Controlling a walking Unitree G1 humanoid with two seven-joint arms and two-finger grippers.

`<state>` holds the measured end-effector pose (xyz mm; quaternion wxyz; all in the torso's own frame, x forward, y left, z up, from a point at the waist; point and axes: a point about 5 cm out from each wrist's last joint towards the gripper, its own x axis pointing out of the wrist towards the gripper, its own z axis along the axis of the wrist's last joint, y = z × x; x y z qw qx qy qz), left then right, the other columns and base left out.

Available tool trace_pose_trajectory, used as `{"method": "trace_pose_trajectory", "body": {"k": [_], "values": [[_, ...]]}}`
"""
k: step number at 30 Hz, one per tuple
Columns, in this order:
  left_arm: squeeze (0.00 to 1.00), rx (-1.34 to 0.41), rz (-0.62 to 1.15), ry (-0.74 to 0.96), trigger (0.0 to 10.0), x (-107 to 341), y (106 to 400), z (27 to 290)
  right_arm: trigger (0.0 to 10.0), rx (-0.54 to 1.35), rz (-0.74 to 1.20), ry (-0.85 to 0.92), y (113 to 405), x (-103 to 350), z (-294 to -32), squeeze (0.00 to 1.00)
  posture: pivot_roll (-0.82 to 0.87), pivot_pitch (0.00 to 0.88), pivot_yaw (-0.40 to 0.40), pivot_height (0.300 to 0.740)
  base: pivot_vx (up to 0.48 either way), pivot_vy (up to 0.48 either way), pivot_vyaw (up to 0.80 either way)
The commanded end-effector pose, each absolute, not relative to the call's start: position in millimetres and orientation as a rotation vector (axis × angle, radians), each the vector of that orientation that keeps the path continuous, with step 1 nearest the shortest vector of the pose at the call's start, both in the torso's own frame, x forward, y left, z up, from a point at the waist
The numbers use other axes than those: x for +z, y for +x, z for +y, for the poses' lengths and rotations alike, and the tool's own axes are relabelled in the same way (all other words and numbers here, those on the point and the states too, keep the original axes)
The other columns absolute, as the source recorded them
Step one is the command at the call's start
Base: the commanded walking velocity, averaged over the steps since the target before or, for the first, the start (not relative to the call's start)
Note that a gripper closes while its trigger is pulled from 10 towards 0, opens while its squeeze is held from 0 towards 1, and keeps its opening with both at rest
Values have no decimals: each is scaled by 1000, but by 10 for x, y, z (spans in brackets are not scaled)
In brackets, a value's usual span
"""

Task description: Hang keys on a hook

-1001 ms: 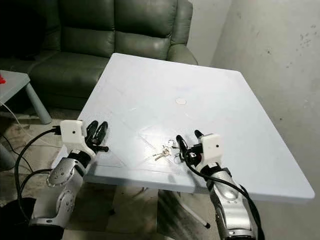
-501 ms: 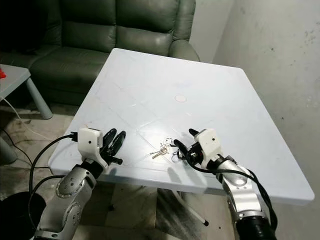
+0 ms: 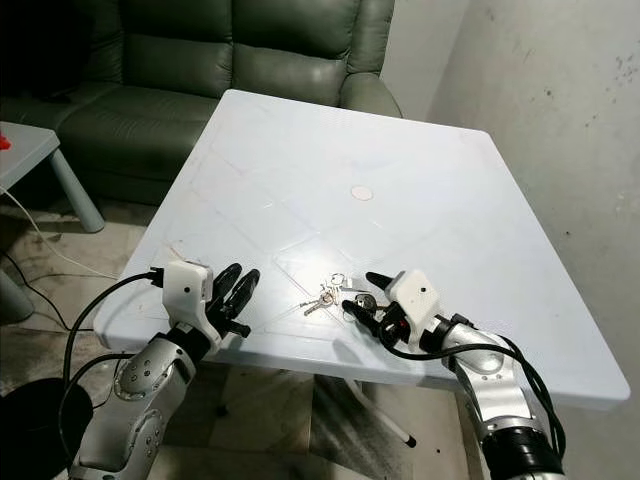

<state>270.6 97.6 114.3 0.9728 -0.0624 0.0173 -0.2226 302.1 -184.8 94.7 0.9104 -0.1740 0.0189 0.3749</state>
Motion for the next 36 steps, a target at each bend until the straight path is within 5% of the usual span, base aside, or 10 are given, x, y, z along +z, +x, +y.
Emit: {"method": "trace_pose_trajectory", "body": {"k": [1, 16, 17, 19, 20, 21, 24, 29, 30, 36], "values": [[0, -489, 28, -116, 10000, 1179, 2676, 909, 10000, 782, 35, -403, 3040, 945, -1843, 0, 90, 69, -110, 740, 0, 0, 0], [0, -552, 61, -139, 10000, 1128, 2544, 740, 10000, 800, 21, -447, 3041, 877, -1815, 0, 93, 82, -112, 740, 0, 0, 0], [0, -558, 67, -139, 10000, 1113, 2524, 722, 9333, 803, 24, -446, 3037, 865, -1816, 0, 94, 83, -113, 740, 0, 0, 0], [0, -561, 70, -140, 10000, 1106, 2512, 712, 4471, 802, 23, -448, 3033, 857, -1819, 0, 94, 82, -113, 740, 0, 0, 0], [0, -561, 70, -140, 10000, 1106, 2512, 712, 4471, 802, 23, -448, 3033, 857, -1819, 0, 94, 82, -113, 740, 0, 0, 0], [0, -560, 71, -142, 10000, 1106, 2509, 711, 1216, 802, 23, -449, 3032, 852, -1821, 0, 94, 83, -113, 740, 0, 0, 0], [0, -558, 72, -143, 10000, 1109, 2508, 711, 1255, 791, 15, -467, 3035, 851, -1825, 0, 94, 84, -114, 740, 0, 0, 0], [0, -558, 71, -142, 10000, 1117, 2518, 718, 5098, 806, 18, -485, 3037, 832, -1814, 0, 94, 85, -114, 740, 0, 0, 0], [0, -557, 71, -142, 10000, 1118, 2517, 718, 10000, 810, 22, -490, 3037, 828, -1812, 0, 96, 85, -116, 740, 0, 0, 0], [0, -556, 70, -144, 10000, 1122, 2512, 713, 10000, 825, 26, -504, 3033, 807, -1801, 0, 98, 86, -119, 740, 0, 0, 0]]}}
